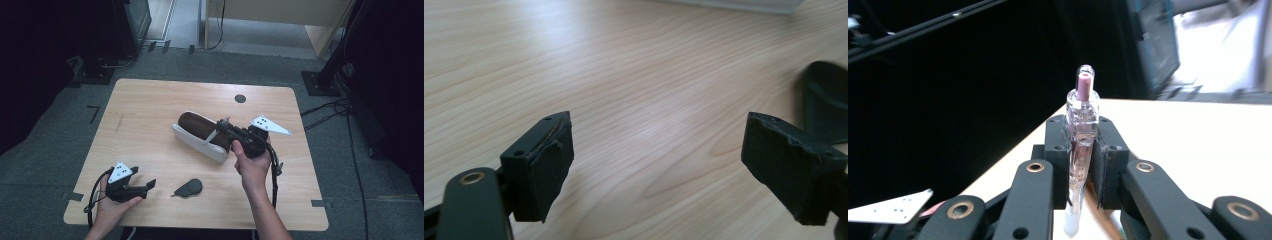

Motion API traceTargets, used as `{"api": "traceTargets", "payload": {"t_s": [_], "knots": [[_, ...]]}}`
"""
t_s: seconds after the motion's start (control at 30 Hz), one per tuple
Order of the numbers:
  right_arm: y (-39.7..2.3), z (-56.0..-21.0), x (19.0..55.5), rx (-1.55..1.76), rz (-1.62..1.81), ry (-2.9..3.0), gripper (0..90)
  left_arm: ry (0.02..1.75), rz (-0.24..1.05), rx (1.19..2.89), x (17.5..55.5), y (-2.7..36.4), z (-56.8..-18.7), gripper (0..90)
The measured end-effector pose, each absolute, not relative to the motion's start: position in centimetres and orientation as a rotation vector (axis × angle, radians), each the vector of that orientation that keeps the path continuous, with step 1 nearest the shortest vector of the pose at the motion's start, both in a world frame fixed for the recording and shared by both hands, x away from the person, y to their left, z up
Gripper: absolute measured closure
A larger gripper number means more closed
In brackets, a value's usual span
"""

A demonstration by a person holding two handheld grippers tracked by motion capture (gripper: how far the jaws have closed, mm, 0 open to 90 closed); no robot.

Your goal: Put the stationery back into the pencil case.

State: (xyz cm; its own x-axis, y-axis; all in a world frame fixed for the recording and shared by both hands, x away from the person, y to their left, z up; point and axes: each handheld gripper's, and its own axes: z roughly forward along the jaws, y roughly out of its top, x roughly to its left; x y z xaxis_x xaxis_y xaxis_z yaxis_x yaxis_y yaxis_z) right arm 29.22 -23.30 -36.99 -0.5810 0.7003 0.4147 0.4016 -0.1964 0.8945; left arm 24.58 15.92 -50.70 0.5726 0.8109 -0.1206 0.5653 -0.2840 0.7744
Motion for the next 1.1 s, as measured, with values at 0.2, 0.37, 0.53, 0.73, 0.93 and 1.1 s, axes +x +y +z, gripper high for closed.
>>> {"api": "traceTargets", "payload": {"t_s": [0.2, 0.37, 0.53, 0.73, 0.93, 1.1], "knots": [[-23.7, -36.1, 30.3, 1.236, 1.674, 1.813, 79.8, 1.186, 0.451, 2.025, 25.0, 16.7, -51.1, 13.4], [-22.9, -37.3, 31.4, 1.193, 1.479, 1.845, 79.6, 1.223, 0.484, 2.056, 25.2, 16.6, -51.4, 13.5], [-22.5, -38.8, 32.6, 1.235, 1.376, 1.886, 79.3, 1.241, 0.511, 2.098, 25.3, 16.4, -51.6, 13.6], [-22.0, -39.9, 33.6, 1.282, 1.326, 1.94, 77.2, 1.238, 0.515, 2.092, 25.3, 16.3, -51.7, 13.4], [-21.3, -40.7, 34.4, 1.295, 1.305, 1.981, 74.1, 1.228, 0.52, 2.091, 25.2, 16.2, -51.8, 13.4], [-20.7, -41.1, 34.9, 1.294, 1.318, 2.008, 72.2, 1.219, 0.519, 2.092, 25.2, 16.1, -51.8, 13.4]]}}
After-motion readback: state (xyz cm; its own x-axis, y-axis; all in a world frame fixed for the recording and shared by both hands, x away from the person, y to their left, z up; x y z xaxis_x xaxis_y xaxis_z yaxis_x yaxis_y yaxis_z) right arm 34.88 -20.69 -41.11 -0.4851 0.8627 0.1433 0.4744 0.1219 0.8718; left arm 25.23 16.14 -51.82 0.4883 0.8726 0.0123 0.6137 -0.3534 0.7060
